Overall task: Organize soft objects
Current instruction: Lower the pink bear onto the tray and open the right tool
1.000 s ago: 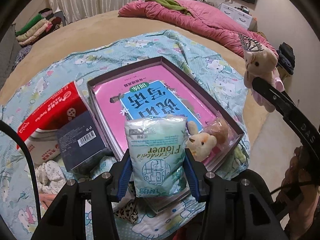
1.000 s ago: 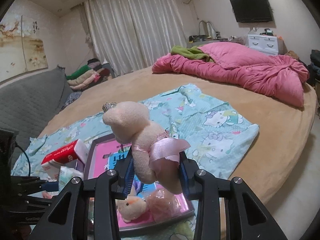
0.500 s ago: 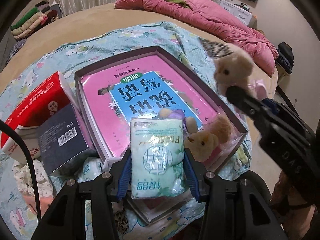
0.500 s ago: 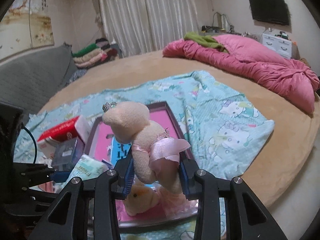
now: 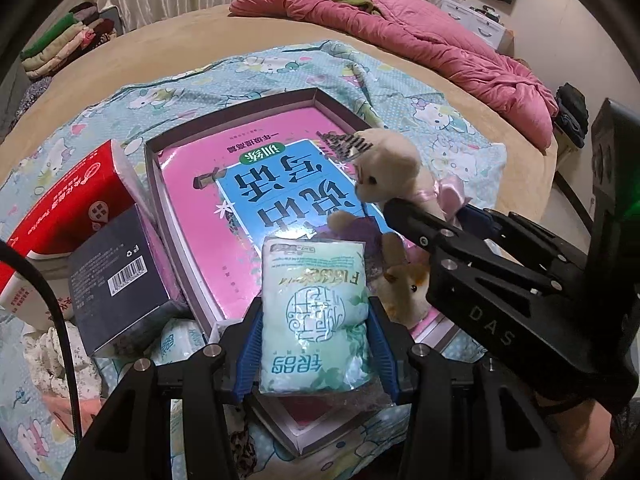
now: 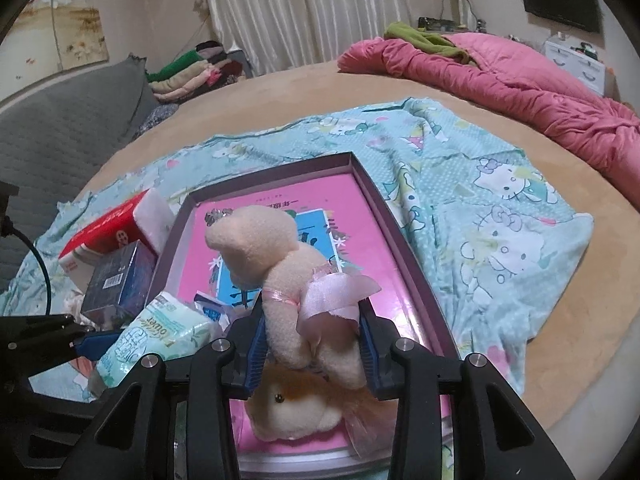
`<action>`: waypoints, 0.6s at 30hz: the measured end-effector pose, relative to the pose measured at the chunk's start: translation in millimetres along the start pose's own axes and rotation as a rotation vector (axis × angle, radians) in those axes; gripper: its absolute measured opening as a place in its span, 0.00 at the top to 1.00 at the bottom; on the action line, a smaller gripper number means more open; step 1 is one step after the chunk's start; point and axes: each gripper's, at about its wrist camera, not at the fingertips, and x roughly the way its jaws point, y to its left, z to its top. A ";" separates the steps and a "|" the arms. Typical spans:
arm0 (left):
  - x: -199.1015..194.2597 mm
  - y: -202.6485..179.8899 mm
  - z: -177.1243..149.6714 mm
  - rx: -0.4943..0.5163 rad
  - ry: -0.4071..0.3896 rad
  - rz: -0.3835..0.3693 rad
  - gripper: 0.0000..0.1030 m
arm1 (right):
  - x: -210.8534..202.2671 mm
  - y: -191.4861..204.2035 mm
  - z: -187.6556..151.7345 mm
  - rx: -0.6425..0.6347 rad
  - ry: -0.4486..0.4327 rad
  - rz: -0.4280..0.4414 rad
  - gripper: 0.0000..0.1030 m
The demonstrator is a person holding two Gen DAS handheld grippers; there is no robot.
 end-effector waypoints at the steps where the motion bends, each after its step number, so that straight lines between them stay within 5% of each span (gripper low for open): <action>1: -0.4 -0.2 0.0 -0.001 -0.001 0.001 0.52 | 1.1 -1.0 0.2 0.009 0.001 0.014 0.57; 15: 1.9 5.2 0.8 -0.016 -0.006 -0.016 0.52 | 2.4 -11.8 -3.3 0.139 0.023 0.184 0.52; 18: 1.6 5.5 0.7 -0.016 -0.007 -0.017 0.52 | 1.1 -14.8 -4.3 0.169 0.019 0.221 0.42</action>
